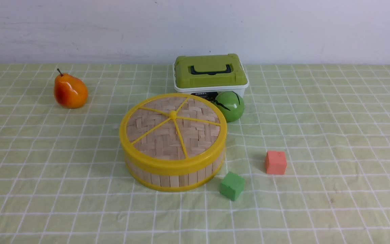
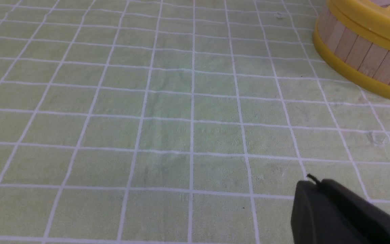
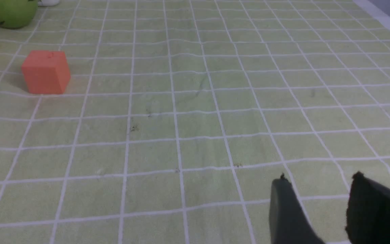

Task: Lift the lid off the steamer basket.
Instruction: Use the left arm to lift the lid of the steamer

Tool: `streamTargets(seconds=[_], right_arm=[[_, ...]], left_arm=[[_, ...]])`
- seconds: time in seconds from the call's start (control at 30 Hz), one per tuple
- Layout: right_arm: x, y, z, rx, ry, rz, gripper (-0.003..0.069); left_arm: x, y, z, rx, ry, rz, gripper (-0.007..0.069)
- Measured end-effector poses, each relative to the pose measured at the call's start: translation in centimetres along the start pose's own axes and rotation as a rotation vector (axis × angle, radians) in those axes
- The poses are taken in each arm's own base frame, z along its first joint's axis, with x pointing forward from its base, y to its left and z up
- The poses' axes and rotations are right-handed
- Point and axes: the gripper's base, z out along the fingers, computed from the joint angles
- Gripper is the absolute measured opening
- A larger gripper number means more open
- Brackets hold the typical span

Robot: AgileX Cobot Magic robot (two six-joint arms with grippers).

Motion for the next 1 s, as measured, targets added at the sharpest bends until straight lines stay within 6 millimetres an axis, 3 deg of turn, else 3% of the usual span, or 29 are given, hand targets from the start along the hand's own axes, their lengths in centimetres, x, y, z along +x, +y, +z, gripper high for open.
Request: streamTargets(seconds=[1.0], right_arm=[[0.0,0.0,0.0,0.0,0.0,0.0,0.0241]], left_arm=[[-0.06,0.01,0.0,-0.001,-0.007,0.006,0.0008]])
